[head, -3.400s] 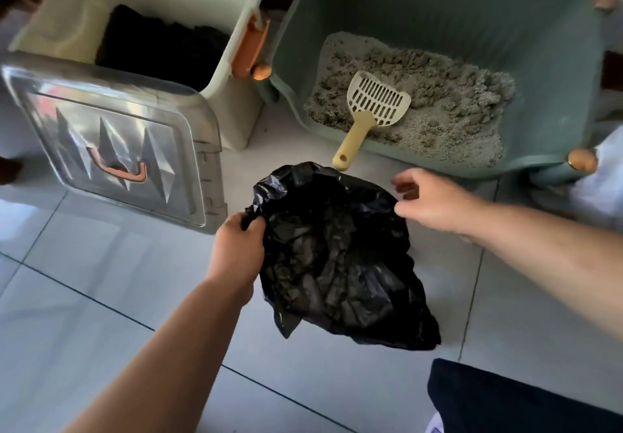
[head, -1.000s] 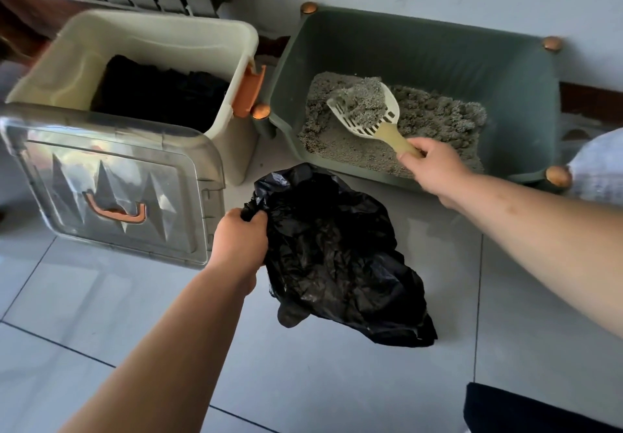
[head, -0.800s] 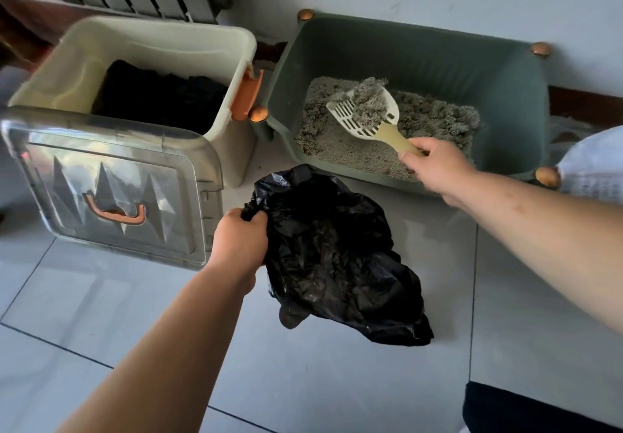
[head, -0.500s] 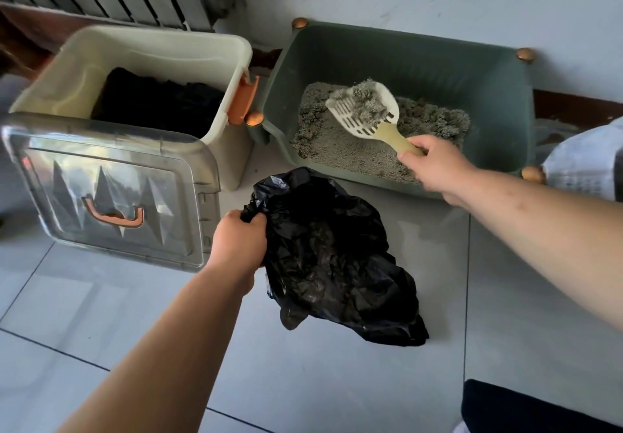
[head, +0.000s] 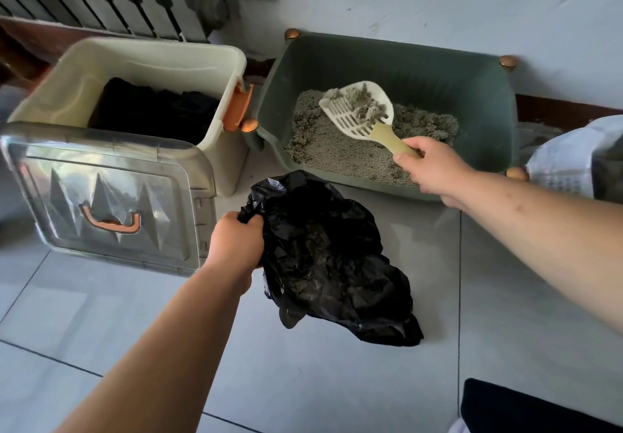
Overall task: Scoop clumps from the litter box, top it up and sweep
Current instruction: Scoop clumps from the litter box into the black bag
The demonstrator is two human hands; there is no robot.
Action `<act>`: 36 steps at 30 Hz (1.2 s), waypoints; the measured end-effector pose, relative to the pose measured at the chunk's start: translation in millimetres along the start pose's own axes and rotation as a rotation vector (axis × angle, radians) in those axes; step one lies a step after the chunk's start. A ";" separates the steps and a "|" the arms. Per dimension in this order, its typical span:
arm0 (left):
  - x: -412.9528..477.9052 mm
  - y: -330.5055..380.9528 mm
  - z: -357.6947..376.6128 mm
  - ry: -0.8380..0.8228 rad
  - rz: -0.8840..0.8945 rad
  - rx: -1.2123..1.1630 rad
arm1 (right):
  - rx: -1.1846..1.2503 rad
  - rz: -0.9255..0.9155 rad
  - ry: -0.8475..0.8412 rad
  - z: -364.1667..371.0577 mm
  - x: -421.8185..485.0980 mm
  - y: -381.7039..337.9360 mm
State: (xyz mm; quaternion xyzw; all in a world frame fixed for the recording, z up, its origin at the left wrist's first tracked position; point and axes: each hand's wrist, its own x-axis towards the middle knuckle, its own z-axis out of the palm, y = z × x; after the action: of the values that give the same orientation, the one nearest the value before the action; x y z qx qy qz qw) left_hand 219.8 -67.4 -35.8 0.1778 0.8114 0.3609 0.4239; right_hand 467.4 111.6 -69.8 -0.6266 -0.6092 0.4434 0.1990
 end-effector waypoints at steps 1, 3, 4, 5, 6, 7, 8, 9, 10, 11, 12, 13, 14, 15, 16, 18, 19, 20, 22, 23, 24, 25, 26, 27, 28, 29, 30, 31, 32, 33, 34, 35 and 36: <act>-0.1 0.1 0.0 -0.001 0.000 -0.004 | -0.010 -0.003 -0.004 -0.8 -0.6 -0.3; 0.0 0.2 -0.2 -0.004 -0.001 -0.009 | -0.020 -0.010 0.000 -1.7 -0.8 0.7; 0.0 0.1 -0.3 -0.005 -0.003 -0.009 | -0.027 -0.014 0.000 -2.2 -1.4 0.5; 0.0 0.1 -0.3 -0.003 -0.004 -0.008 | -0.040 -0.020 -0.002 -2.8 -1.7 0.6; 0.1 0.1 -0.2 -0.001 -0.005 -0.007 | -0.048 -0.023 -0.003 -3.3 -1.7 1.1; 0.6 0.0 0.0 0.004 -0.007 -0.006 | -0.052 -0.021 -0.004 -3.7 -1.6 1.9; 1.1 0.0 0.2 0.008 -0.008 -0.006 | -0.053 -0.019 -0.009 -4.0 -2.1 2.1; 1.6 -0.1 0.4 0.011 -0.010 -0.008 | -0.059 -0.016 -0.021 -4.5 -3.6 1.8; 2.2 0.0 0.5 0.011 -0.011 -0.010 | -0.060 -0.014 -0.031 -5.0 -4.5 1.9; 2.9 -0.2 0.5 0.010 -0.014 -0.011 | -0.057 -0.010 -0.039 -5.4 -5.5 2.1; 3.5 -0.3 0.3 0.010 -0.016 -0.011 | -0.048 -0.003 -0.041 -5.7 -6.3 2.2; 3.9 -0.4 0.1 0.009 -0.019 -0.012 | -0.036 0.010 -0.046 -6.5 -7.8 1.1; 4.3 -0.6 -0.1 0.010 -0.020 -0.015 | -0.017 0.028 -0.056 -7.4 -9.1 -0.4; 4.8 -0.8 -0.3 0.011 -0.020 -0.018 | 0.001 0.041 -0.068 -8.7 -10.1 -1.8; 5.3 -0.8 -0.5 0.012 -0.021 -0.019 | 0.011 0.050 -0.076 -9.8 -10.9 -2.4; 6.2 -0.6 -1.1 0.012 -0.026 -0.022 | 0.001 0.049 -0.091 -11.7 -14.1 -2.8; 7.0 -0.8 -1.5 0.012 -0.030 -0.026 | -0.016 0.042 -0.092 -12.2 -15.7 -2.7; 7.2 -0.5 -1.7 0.011 -0.033 -0.032 | -0.033 0.035 -0.084 -12.9 -16.8 -2.0; 7.4 0.3 -2.2 0.005 -0.035 -0.034 | -0.068 0.018 -0.064 -13.9 -18.5 -0.3; 7.5 0.3 -2.2 0.000 -0.033 -0.032 | -0.078 0.013 -0.062 -14.5 -19.6 -0.3; 8.1 0.0 -2.3 -0.004 -0.034 -0.029 | -0.074 0.016 -0.063 -15.2 -20.4 -0.5; 8.0 -0.1 -2.4 -0.006 -0.036 -0.028 | -0.064 0.021 -0.062 -16.1 -21.4 -0.4; 8.4 -0.6 -2.3 -0.008 -0.035 -0.029 | -0.052 0.027 -0.058 -17.1 -22.5 -0.6; 9.3 -1.3 -2.3 -0.009 -0.034 -0.032 | -0.042 0.033 -0.055 -18.3 -24.2 -1.3; 9.9 -2.1 -2.1 -0.010 -0.034 -0.035 | -0.034 0.040 -0.056 -19.6 -26.1 -2.5; 10.2 -2.5 -1.9 -0.009 -0.038 -0.037 | -0.030 0.041 -0.062 -20.7 -27.9 -3.9; 10.5 -2.8 -1.8 -0.009 -0.040 -0.040 | -0.024 0.038 -0.070 -21.4 -29.3 -4.8; 10.4 -2.6 -2.0 -0.009 -0.040 -0.045 | -0.013 0.031 -0.078 -21.6 -31.0 -5.8; 10.5 -2.5 -2.1 -0.008 -0.041 -0.049 | 0.007 0.024 -0.087 -21.7 -32.8 -7.0; 9.7 -1.6 -2.6 -0.005 -0.044 -0.052 | 0.031 0.016 -0.097 -22.5 -34.8 -8.6; 9.6 -0.7 -2.9 -0.003 -0.045 -0.052 | 0.055 0.008 -0.112 -24.3 -36.1 -9.9; 9.5 -0.6 -4.0 0.002 -0.045 -0.050 | 0.070 0.001 -0.139 -26.2 -37.7 -11.6; 9.7 -0.5 -4.8 0.003 -0.044 -0.048 | 0.078 -0.002 -0.178 -29.1 -39.4 -13.8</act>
State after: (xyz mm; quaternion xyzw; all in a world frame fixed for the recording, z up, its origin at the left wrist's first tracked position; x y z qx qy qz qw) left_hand 210.3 -64.0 -39.8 0.1492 0.8069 0.3711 0.4347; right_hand 488.0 85.5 -31.2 -0.5758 -0.6073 0.5206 0.1690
